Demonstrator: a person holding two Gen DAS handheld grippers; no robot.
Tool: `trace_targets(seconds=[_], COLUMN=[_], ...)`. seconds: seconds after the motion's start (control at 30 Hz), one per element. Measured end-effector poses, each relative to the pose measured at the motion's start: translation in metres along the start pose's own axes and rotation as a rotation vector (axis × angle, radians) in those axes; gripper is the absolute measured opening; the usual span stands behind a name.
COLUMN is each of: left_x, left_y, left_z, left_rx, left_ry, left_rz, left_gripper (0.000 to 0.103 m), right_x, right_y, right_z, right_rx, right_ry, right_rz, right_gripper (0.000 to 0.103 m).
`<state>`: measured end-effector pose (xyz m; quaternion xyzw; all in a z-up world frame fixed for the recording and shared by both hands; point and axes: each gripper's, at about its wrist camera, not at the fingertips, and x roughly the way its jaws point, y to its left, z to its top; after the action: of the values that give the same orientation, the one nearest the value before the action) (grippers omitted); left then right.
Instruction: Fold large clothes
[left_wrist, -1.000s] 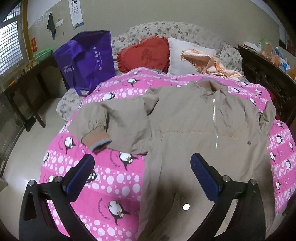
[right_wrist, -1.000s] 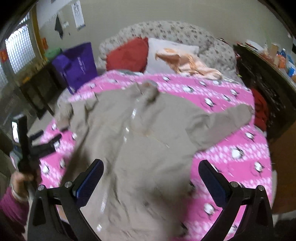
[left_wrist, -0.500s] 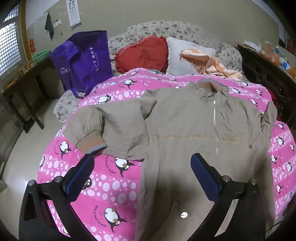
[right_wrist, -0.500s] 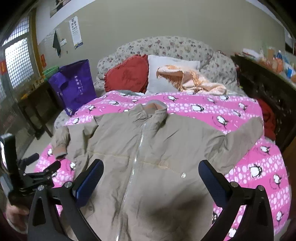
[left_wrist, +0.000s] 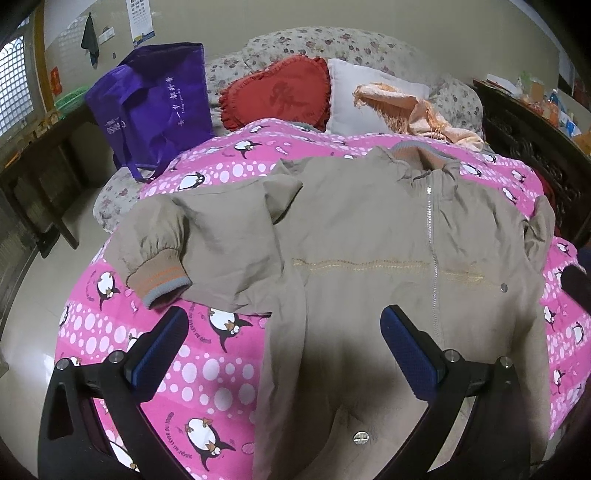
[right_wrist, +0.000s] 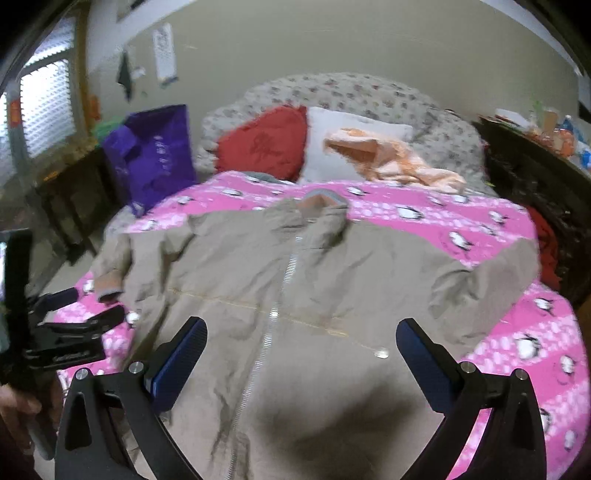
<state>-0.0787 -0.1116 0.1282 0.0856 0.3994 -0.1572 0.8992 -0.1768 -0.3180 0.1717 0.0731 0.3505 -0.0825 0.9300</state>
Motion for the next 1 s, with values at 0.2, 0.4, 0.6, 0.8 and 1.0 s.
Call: trace_targets(seconds=[0.2,0.4,0.6,0.8,1.0], left_x=[0.007,0.018,0.026,0.029,0.033], left_y=[-0.004,-0.007,-0.009,-0.010,-0.008], left_z=[-0.002,-0.004,-0.005,-0.006,-0.006], left_rx=[-0.002,-0.012,-0.036,-0.039,-0.044], left_ry=[0.010,0.036,0.043,0.045,0.058], left_rz=[-0.007,-0.032,-0.039,-0.039,-0.043], left_gripper=[0.103,0.103,0.103,0.103,0.103], right_x=[0.021,0.037,0.047,0.053,0.056], right_y=[0.003,-0.002,-0.009,-0.013,-0.010], right_z=[-0.007,-0.010,-0.014,-0.020,-0.020], right_rx=[0.001,0.038,0.071,0.093,0.081], right_ry=[0.065,0.097,0.137,0.163,0.164], right_rz=[-0.008,-0.058,-0.070,-0.066,-0.085], right_gripper=[0.103,0.103,0.103,0.103,0.103])
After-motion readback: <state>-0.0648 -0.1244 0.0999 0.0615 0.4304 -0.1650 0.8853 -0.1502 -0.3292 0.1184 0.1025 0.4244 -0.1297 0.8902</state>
